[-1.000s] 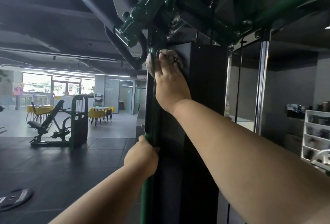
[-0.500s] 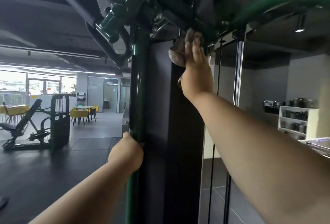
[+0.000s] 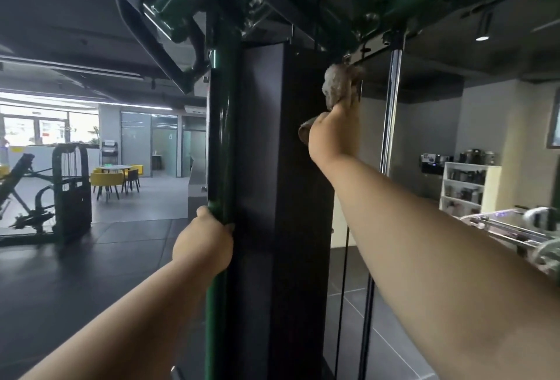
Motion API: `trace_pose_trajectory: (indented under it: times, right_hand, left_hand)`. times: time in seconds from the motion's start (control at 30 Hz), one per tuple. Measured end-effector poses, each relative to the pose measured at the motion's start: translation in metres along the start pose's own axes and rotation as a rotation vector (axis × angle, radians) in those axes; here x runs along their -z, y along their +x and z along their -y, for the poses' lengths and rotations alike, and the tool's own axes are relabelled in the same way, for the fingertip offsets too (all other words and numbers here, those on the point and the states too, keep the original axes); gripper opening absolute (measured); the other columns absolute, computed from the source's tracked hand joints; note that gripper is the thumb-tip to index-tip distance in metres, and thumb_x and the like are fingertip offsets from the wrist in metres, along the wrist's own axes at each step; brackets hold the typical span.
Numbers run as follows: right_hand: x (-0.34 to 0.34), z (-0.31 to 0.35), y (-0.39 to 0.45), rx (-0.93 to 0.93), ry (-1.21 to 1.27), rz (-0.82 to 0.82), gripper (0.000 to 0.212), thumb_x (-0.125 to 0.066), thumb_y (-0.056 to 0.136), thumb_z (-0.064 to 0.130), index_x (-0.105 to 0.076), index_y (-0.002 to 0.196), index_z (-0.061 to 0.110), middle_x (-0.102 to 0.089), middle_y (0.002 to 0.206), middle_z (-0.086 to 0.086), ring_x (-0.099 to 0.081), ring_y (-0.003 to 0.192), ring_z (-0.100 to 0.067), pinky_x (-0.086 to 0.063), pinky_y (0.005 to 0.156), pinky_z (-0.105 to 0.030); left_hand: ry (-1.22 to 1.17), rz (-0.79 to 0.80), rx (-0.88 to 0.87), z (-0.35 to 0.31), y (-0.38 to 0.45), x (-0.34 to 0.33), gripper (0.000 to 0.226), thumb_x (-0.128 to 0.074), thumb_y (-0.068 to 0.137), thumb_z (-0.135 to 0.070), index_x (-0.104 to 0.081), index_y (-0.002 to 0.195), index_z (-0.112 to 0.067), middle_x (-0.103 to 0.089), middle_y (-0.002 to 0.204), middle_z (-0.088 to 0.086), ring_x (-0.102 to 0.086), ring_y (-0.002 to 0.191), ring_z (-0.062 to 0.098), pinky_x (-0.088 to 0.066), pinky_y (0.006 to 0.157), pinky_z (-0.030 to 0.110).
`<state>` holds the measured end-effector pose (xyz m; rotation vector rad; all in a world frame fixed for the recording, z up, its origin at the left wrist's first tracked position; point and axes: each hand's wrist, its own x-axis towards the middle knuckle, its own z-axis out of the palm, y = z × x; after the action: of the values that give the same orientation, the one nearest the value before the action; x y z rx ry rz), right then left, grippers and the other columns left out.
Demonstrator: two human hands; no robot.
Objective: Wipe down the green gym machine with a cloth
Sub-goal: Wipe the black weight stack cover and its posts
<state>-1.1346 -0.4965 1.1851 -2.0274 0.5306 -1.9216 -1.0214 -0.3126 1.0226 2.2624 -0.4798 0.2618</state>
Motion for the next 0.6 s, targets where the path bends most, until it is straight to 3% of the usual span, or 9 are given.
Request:
trace_pose_trajectory:
  times: [0.07,0.2,0.33,0.47,0.6]
  right_hand:
    - [-0.006,-0.019,-0.037,-0.1,-0.004,-0.009,0.057,-0.047,0.1,0.013,-0.04,0.157,0.015,-0.048,0.152,-0.005,-0.06,0.123,-0.024,-0.051,0.1,-0.034]
    - [0.0,-0.048,-0.113,-0.257,-0.021,0.08,0.049,-0.049,0.101,0.016,-0.046,0.15,0.013,-0.055,0.145,-0.007,-0.062,0.121,-0.029,-0.05,0.098,-0.036]
    - [0.017,-0.075,-0.158,-0.456,-0.048,0.243,0.02,-0.051,0.101,0.025,-0.063,0.114,0.015,-0.069,0.114,-0.006,-0.066,0.106,-0.031,-0.051,0.09,-0.037]
    - [0.032,-0.083,-0.159,-0.636,0.086,0.349,0.031,-0.043,0.107,0.038,-0.064,0.103,0.015,-0.066,0.094,-0.001,-0.065,0.097,-0.029,-0.042,0.079,-0.034]
    - [0.027,-0.059,-0.117,-0.729,0.35,0.312,0.017,-0.044,0.105,0.027,-0.058,0.102,0.019,-0.061,0.09,0.003,-0.059,0.09,-0.021,-0.043,0.079,-0.036]
  left_hand:
    - [0.005,-0.007,-0.014,0.001,-0.002,0.0,0.035,-0.057,0.104,-0.044,-0.042,0.116,-0.015,-0.061,0.101,0.01,-0.056,0.09,0.036,-0.045,0.074,0.044]
    - [0.018,0.002,-0.044,0.003,-0.003,-0.001,0.034,-0.057,0.104,-0.042,-0.042,0.115,-0.013,-0.062,0.106,0.014,-0.063,0.103,0.042,-0.044,0.077,0.044]
    - [0.034,0.001,-0.036,0.003,-0.001,-0.002,0.036,-0.057,0.103,-0.043,-0.043,0.118,-0.013,-0.066,0.119,0.018,-0.064,0.11,0.044,-0.045,0.079,0.045]
    - [0.038,-0.003,-0.046,0.003,-0.004,-0.001,0.036,-0.056,0.103,-0.044,-0.041,0.115,-0.014,-0.066,0.114,0.019,-0.063,0.106,0.044,-0.046,0.08,0.046]
    - [0.005,-0.013,-0.036,0.005,-0.018,-0.009,0.039,-0.053,0.103,-0.044,-0.044,0.123,-0.013,-0.066,0.121,0.02,-0.064,0.11,0.045,-0.048,0.084,0.047]
